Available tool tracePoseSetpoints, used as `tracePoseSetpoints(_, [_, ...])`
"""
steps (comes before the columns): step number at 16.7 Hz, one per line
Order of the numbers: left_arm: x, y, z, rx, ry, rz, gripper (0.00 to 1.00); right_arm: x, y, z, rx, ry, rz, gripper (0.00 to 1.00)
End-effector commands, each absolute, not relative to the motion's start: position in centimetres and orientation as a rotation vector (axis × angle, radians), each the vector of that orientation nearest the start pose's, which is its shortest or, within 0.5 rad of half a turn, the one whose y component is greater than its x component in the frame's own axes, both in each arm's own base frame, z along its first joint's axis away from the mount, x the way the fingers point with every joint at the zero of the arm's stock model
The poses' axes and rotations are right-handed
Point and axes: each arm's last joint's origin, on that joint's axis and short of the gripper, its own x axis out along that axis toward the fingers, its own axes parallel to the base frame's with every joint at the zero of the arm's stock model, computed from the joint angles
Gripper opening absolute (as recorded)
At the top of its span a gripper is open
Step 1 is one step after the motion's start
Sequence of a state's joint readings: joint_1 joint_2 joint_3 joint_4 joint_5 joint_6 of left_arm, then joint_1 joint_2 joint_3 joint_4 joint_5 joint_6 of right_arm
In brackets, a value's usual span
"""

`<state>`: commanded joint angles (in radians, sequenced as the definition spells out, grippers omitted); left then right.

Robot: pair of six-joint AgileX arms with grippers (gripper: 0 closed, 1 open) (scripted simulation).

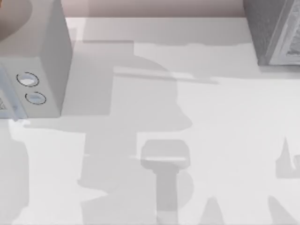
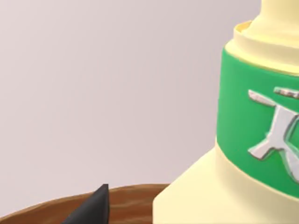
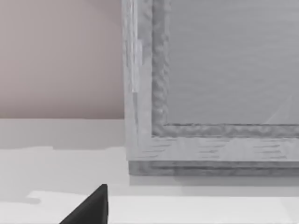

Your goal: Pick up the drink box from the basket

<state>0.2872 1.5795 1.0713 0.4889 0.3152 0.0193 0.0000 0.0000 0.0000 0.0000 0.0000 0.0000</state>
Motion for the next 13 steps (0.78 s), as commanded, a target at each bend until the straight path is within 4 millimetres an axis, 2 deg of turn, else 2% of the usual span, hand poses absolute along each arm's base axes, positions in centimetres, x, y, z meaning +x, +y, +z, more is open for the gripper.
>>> tracePoseSetpoints(4, [35.57,9.83,29.49,-0.002,0.014,-0.012,1.00,10.57,-0.12,16.00,0.000,0.000,0.000,1.00])
tracePoseSetpoints(13, [35.57,9.83,29.49,-0.002,0.014,-0.012,0.32,10.57,-0.12,16.00,0.000,0.000,0.000,1.00])
